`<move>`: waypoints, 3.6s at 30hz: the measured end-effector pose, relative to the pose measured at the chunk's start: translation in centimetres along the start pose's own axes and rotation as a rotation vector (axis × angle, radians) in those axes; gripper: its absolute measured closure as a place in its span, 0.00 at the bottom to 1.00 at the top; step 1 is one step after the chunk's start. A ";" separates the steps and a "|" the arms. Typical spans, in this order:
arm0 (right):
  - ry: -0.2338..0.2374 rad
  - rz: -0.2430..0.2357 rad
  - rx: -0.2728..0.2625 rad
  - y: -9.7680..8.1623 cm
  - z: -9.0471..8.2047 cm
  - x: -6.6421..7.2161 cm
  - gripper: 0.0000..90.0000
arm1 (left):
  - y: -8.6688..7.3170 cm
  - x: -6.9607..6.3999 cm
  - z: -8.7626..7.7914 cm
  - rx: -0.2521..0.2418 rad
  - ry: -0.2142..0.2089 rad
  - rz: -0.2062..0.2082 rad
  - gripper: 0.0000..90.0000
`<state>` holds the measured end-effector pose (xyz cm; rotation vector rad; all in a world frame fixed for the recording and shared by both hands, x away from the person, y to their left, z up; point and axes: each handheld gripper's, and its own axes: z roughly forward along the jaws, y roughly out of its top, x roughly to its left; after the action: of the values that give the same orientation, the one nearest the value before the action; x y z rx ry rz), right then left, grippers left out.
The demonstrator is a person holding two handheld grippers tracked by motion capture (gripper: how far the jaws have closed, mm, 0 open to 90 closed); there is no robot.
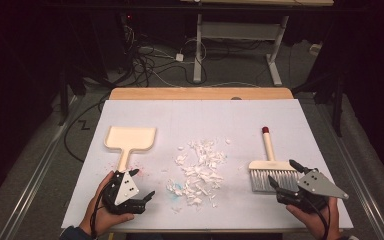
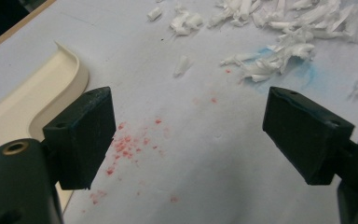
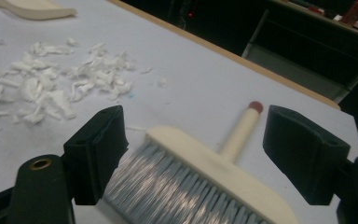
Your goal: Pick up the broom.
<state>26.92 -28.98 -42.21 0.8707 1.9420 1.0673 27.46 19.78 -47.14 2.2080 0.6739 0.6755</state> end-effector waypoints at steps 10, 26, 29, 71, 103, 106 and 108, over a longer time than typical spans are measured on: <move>-0.026 -0.016 0.007 -0.2 -0.1 0.3 0.25 | 0.0 -0.5 -0.1 0.008 -0.007 0.028 0.18; -0.051 0.039 0.118 1.4 4.9 -3.4 0.27 | 0.0 -0.4 0.2 0.025 -0.008 0.036 0.18; -0.074 0.051 0.188 1.8 6.9 -4.4 0.32 | -0.1 -0.5 0.2 0.028 -0.010 0.038 0.18; -0.003 0.305 0.520 0.5 14.5 -7.0 0.79 | 0.0 -0.9 0.4 0.042 -0.044 0.045 0.18; 0.129 0.198 0.023 6.8 2.4 -2.2 0.80 | 8.6 -4.8 0.9 -0.165 -0.249 -0.076 0.19; 0.147 0.154 0.014 7.5 2.6 -0.7 0.80 | 11.1 -6.6 2.3 -0.197 -0.308 -0.068 0.19; 0.157 0.136 0.001 7.9 2.7 0.2 0.80 | 12.6 -7.7 3.4 -0.221 -0.348 -0.071 0.19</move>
<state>30.73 -24.46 -36.30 0.9553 2.0349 1.2466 27.28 5.69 -41.72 2.0171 0.4713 0.3005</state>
